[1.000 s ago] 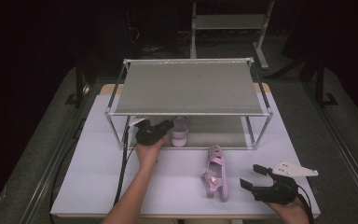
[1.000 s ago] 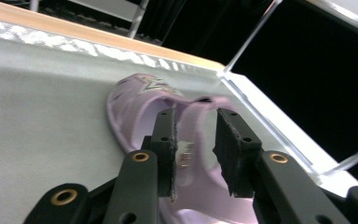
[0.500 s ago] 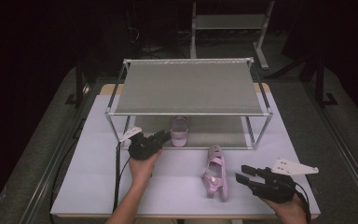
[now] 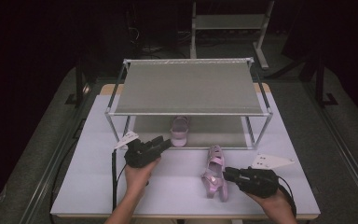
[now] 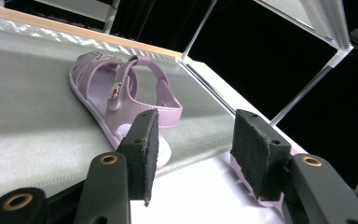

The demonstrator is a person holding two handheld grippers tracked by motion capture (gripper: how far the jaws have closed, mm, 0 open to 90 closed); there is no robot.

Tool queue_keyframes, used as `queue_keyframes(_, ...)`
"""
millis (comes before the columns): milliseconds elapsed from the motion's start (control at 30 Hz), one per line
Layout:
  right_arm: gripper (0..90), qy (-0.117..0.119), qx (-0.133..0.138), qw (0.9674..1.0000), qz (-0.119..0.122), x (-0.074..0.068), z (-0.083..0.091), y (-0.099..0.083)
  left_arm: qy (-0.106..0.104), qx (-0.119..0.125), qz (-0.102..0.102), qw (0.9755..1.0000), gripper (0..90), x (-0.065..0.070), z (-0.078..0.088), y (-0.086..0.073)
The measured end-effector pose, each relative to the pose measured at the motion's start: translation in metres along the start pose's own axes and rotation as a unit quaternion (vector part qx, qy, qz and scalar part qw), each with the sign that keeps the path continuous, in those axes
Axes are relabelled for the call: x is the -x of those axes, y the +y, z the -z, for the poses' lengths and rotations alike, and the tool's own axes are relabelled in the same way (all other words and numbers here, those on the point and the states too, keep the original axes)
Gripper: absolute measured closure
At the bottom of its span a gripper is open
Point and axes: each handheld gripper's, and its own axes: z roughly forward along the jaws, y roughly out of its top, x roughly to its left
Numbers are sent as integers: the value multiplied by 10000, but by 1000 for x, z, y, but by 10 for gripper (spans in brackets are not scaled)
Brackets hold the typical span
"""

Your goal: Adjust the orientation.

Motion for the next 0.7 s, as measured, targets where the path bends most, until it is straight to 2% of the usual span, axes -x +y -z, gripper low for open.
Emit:
queue_keyframes(200,790,55,-94,9999,67,-3,-7,2,-62,-61,-52,9999,472,2,10,1)
queue_keyframes(233,802,59,-180,9998,111,-3,-11,1,-84,-66,-113,9999,471,4,14,1)
queue_keyframes(367,812,36,-366,9992,135,-3,-18,-4,-133,-42,-135,9998,466,6,21,2)
queue_keyframes(500,813,49,-301,9995,61,-1,-16,-6,-171,-98,-223,9996,460,8,28,2)
queue_keyframes(567,811,-51,-303,9995,91,-1,-10,-6,-192,-135,-341,9991,460,10,35,2)
queue_keyframes(700,811,-128,-317,9994,92,0,-4,-8,-195,-154,-350,9991,458,9,42,1)
